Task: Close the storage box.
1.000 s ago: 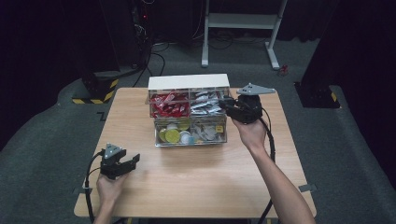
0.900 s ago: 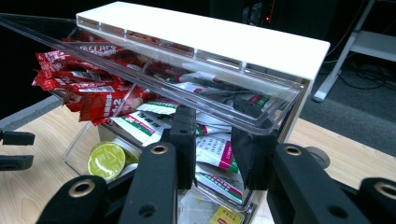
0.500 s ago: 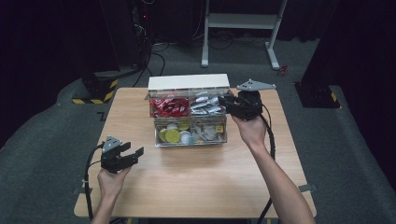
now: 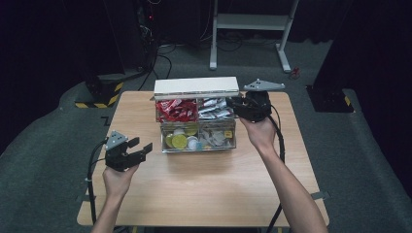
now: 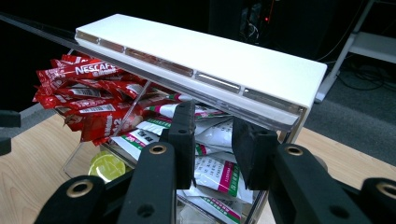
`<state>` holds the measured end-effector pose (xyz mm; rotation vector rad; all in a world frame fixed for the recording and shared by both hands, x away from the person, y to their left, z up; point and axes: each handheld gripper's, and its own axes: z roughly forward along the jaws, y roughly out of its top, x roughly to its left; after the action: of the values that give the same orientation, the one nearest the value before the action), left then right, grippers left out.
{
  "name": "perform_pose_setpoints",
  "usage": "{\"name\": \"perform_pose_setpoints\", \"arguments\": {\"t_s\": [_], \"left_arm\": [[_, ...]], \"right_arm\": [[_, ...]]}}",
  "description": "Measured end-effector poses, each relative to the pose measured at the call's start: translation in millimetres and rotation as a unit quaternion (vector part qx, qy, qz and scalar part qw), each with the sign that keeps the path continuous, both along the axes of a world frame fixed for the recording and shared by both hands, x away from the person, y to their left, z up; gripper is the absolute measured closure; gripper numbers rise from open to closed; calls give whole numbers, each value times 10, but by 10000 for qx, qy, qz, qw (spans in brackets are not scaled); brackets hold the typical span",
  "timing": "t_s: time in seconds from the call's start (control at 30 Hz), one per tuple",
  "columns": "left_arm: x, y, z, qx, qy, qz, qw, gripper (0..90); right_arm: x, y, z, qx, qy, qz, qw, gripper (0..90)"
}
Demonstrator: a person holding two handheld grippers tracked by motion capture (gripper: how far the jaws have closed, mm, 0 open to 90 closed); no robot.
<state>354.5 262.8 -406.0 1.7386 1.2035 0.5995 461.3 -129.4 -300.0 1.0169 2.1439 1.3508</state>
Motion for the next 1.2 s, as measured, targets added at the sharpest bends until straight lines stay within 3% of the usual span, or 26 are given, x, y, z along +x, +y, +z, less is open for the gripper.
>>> {"name": "perform_pose_setpoints", "arguments": {"t_s": [0.33,0.53,0.93,1.2], "left_arm": [[55,-93,269,58,-243,-53,9997,412],[105,-117,442,-76,-371,-116,9992,414],[206,-238,641,-56,-425,-260,9987,416],[295,-306,702,-95,-372,-282,9989,435]], "right_arm": [[18,9,33,-19,-14,-21,10000,697],[23,12,39,3,-23,-34,10000,697],[54,23,88,-47,-11,-41,10000,691],[70,35,111,-57,-11,-73,10000,690]]}}
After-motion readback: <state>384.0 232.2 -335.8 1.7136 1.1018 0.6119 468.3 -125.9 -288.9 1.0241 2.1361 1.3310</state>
